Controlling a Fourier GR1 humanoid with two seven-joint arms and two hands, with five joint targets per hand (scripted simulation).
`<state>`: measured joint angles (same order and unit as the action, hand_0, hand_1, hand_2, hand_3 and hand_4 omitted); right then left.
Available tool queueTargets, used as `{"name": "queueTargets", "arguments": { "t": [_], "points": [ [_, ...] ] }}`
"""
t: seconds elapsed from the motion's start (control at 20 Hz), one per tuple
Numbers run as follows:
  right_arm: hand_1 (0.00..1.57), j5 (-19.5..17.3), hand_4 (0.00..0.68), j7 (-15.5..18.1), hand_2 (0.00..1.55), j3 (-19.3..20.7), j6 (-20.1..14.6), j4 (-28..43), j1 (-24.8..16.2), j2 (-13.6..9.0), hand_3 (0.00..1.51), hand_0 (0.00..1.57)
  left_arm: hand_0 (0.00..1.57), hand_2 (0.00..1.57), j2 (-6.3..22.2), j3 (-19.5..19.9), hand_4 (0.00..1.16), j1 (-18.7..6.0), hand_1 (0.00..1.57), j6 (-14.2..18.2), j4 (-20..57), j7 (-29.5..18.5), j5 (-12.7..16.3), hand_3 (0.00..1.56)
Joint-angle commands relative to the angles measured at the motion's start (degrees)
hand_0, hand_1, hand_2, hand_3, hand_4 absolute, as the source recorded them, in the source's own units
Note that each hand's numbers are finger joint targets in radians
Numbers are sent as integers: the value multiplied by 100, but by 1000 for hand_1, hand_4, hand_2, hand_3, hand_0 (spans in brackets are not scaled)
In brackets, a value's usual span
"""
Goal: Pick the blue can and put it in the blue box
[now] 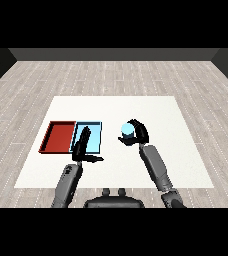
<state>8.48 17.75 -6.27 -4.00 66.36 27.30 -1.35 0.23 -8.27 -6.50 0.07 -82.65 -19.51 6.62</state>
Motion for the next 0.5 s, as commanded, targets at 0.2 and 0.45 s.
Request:
{"name": "queueTargets", "arguments": {
  "t": [0.2, 0.45],
  "points": [
    [1428, 73, 664, -66, 1440, -779, -616, 521, -312, 133, 1406, 1428, 0, 0, -22, -956, 0, -153, 0, 732, 102, 21, -29, 0],
    [1423, 56, 661, 49, 1447, -557, -402, -91, 249, 134, 1414, 1423, 0, 0, -23, -882, 0, -925, 0, 908, 860, 94, 307, 0]
  ]
}}
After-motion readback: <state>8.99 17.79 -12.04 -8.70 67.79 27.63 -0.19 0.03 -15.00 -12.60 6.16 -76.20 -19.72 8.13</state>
